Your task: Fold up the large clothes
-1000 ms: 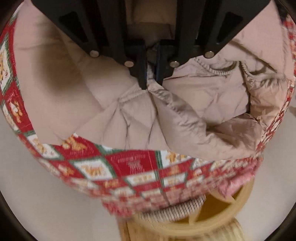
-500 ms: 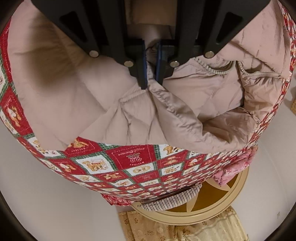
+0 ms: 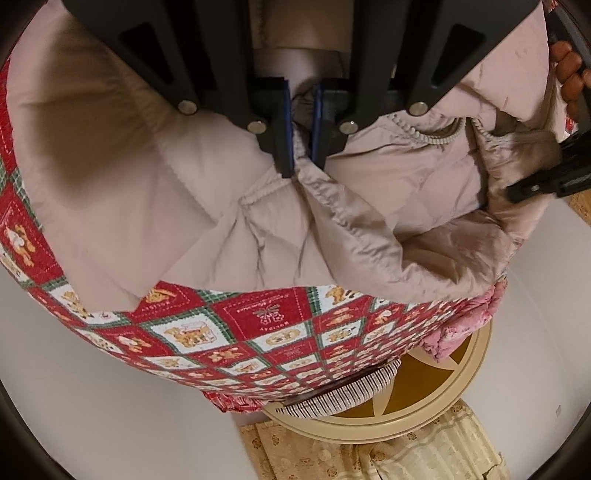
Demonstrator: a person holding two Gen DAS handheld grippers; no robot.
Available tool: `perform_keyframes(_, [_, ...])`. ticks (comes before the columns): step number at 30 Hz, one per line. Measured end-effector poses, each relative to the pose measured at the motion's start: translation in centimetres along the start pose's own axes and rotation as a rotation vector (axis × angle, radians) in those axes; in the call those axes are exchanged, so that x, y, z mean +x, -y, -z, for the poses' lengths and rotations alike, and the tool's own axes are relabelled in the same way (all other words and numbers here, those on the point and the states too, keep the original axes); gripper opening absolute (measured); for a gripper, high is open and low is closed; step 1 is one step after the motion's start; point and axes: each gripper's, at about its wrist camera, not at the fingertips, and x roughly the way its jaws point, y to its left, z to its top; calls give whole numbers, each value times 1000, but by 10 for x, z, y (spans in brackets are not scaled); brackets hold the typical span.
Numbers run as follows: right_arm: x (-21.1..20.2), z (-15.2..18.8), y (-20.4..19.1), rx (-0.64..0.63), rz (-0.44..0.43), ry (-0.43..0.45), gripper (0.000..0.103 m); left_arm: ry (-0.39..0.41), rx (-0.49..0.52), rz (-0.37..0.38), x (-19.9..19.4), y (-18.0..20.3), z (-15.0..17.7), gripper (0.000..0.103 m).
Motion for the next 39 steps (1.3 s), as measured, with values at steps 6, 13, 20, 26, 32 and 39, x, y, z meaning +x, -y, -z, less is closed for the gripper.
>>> perform_keyframes(6, [0,0,5,32,-26,-1,8,-38,-76,-63,22,-48,40,15])
perform_keyframes(13, [0,0,6,39,-29,-7,9,0,-111,-36,29,-52,40,16])
perform_keyframes(20, [-69,0,14,135,18,181,34,9,-150,17,28,-63,43,16])
perform_keyframes(26, [-85,-67,-42,17,-54,283,48,14,-149,15,27,-62,44,16])
perform_keyframes(32, [21,-132,-112,-91,-109,-90,46,17,-149,18,27,-63,44,16])
perform_keyframes(39, [60,-81,-108,-212,-70,-416,20,17,-170,45,28,-68,43,16])
